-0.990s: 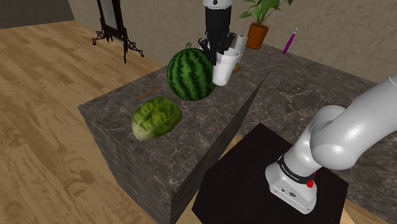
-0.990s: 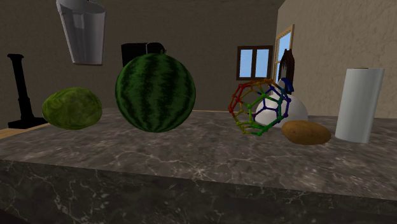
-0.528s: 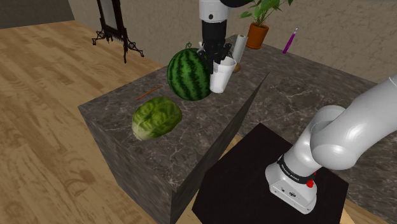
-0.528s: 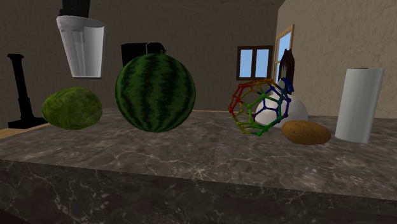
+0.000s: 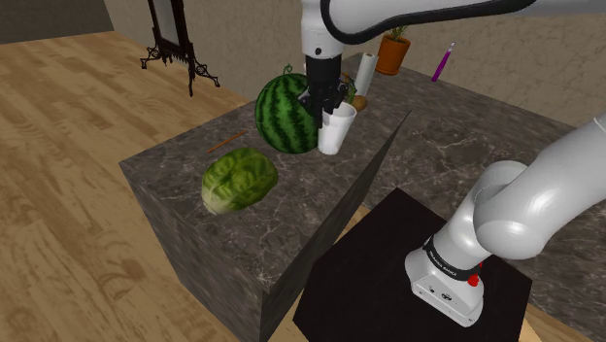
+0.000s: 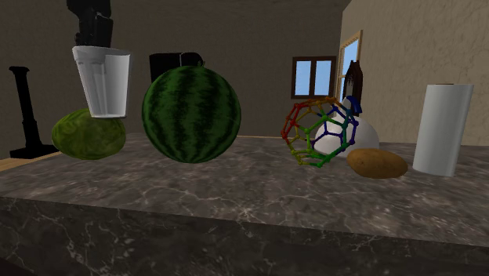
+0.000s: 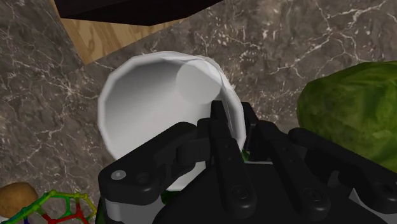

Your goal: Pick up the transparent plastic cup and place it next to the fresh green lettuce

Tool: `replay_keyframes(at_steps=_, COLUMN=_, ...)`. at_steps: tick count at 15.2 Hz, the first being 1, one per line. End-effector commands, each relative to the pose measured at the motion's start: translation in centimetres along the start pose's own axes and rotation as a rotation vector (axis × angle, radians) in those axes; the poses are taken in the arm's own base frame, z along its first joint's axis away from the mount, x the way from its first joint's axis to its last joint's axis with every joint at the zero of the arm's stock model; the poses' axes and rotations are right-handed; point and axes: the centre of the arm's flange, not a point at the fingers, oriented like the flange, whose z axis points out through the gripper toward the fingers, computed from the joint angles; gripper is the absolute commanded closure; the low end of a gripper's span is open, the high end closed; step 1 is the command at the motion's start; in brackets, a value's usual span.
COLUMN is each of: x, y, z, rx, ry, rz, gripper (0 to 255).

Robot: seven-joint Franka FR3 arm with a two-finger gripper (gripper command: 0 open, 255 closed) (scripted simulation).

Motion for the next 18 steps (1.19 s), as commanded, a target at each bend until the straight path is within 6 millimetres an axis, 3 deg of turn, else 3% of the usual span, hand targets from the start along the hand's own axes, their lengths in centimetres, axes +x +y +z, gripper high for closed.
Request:
replay_keyframes(at_steps=1, x=0.2, y=-0.2, z=1.1, rx=0.000, ry=0.001, rz=0.000, gripper=255)
replay_keyframes(at_steps=18, x=0.9, y=-1.7, z=9.9, rx=0.000, ry=0.001, rz=0.000, gripper=255)
